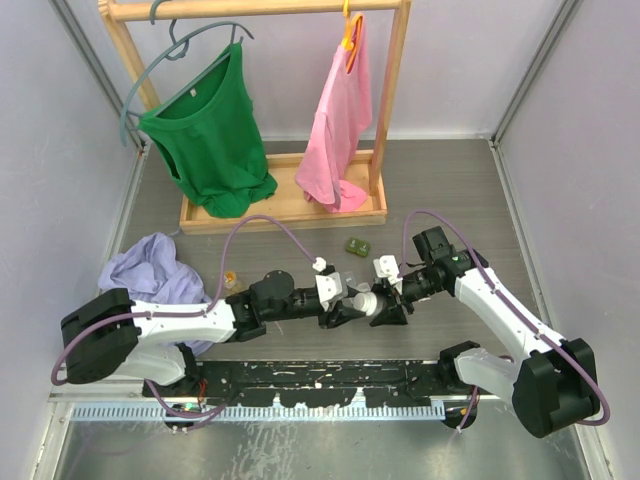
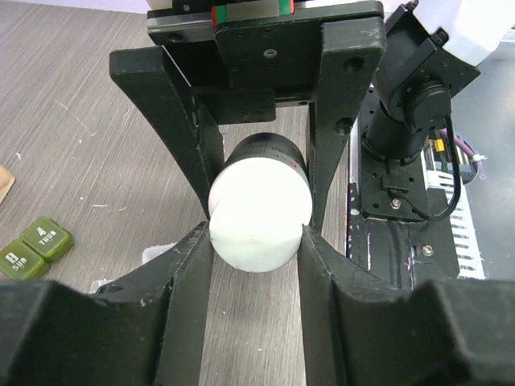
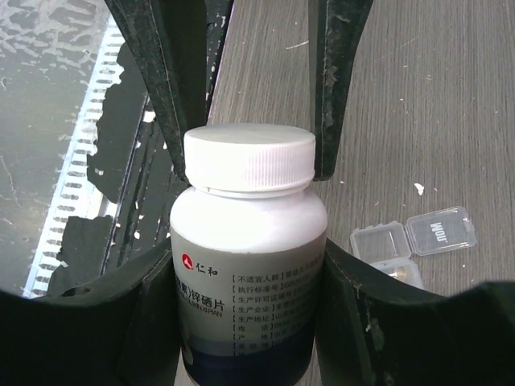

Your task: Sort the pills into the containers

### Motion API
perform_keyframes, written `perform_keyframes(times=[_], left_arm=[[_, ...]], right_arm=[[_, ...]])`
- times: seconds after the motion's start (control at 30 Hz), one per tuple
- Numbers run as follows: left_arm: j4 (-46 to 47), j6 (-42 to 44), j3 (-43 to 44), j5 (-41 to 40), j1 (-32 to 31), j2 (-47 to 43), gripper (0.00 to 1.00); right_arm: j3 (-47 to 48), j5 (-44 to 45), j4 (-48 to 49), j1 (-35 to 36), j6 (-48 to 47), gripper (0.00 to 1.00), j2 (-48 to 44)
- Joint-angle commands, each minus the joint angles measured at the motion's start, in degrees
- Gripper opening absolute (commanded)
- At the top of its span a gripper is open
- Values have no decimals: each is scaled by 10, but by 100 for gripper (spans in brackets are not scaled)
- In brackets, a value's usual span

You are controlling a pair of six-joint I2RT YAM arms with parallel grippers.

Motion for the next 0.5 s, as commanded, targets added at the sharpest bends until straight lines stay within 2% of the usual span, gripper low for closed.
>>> perform_keyframes(times=[0.0, 0.17, 0.3, 0.4, 0.47], left_arm=[[57, -17, 21, -17, 3, -4, 37], [60, -54, 21, -20, 3, -11, 20], [56, -164, 13, -63, 3, -25, 1], [47, -290, 3, -113, 1, -60, 0], [45, -344, -2, -144, -6, -69, 0]], right_arm=[[23, -21, -1, 2, -6, 1, -4], [23, -21, -1, 3, -6, 1, -5], [23, -19, -1, 3, -6, 1, -4], [23, -20, 0, 3, -5, 1, -2], [23, -20, 0, 2, -5, 1, 0]])
